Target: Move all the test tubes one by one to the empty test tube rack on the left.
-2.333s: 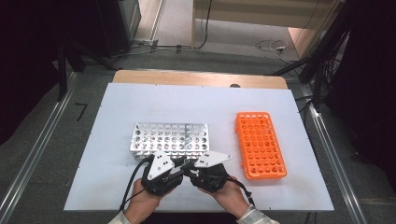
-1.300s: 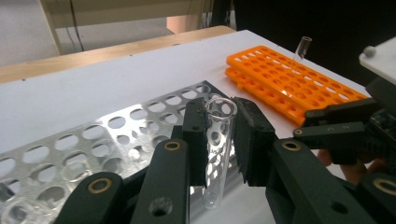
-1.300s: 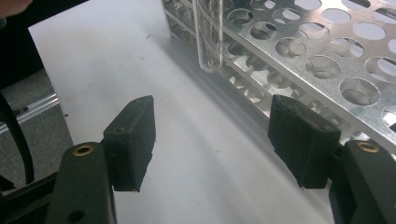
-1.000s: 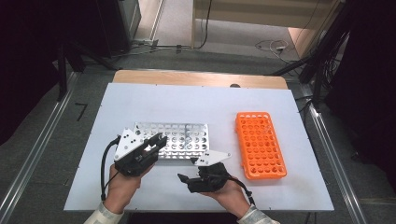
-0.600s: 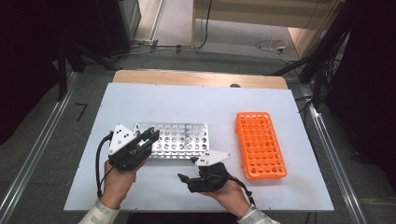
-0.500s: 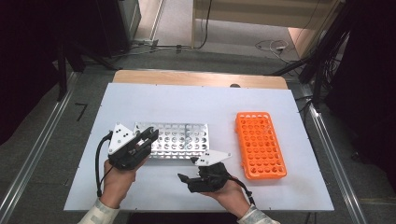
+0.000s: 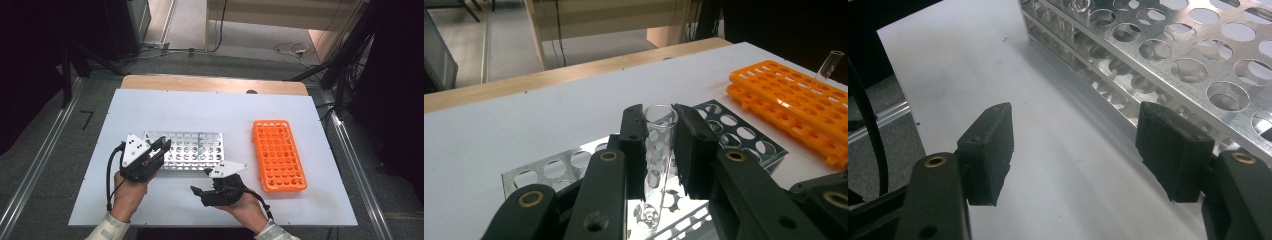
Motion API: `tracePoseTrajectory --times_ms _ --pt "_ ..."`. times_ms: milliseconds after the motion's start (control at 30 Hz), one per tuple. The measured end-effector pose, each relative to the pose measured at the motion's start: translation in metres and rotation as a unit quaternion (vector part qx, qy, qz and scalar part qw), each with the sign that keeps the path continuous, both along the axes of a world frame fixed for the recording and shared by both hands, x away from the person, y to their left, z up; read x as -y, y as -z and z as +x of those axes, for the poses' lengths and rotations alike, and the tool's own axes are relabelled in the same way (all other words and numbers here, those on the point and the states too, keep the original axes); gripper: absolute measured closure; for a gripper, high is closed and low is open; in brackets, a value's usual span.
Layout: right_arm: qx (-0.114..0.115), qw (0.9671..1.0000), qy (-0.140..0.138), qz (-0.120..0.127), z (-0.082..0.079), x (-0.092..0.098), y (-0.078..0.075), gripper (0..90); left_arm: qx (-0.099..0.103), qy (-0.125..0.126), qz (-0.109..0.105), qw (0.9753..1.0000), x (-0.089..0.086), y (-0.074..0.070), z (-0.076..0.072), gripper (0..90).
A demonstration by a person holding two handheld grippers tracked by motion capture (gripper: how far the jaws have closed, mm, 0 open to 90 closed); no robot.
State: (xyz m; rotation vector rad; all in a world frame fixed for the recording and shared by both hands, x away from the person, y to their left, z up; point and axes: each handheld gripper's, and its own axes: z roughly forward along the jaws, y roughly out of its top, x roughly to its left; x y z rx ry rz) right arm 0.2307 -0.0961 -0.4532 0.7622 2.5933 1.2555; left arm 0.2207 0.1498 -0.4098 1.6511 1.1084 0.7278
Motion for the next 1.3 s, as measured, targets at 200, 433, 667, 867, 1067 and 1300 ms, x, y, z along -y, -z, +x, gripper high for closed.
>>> tracePoseTrajectory --times_ms 200,433,667,867,1067,1300 --pt "0.001 1.0 0.0 0.001 0.0 0.0 0.0 30.1 0.003 -0.003 0.001 1.0 0.0 0.002 0.001 74.8" --pt "-0.001 1.0 -0.001 0.0 0.0 0.0 0.0 30.0 0.002 -0.003 0.009 1.0 0.002 0.007 0.002 74.8" --pt "-0.002 1.0 -0.001 0.0 0.0 0.0 0.0 30.0 -0.002 -0.004 0.019 0.9998 0.005 0.013 0.003 74.8" --pt "-0.003 1.0 -0.003 -0.001 -0.001 0.0 0.0 30.0 -0.01 -0.008 0.03 0.9995 0.008 0.019 0.004 74.7" --pt "-0.003 1.0 -0.002 -0.001 0.0 0.001 0.0 30.0 -0.018 -0.011 0.035 0.9992 0.009 0.023 0.004 74.7" --pt "-0.002 1.0 -0.002 -0.002 0.0 0.001 0.0 30.0 -0.027 -0.009 0.039 0.9988 0.011 0.025 0.004 74.5"
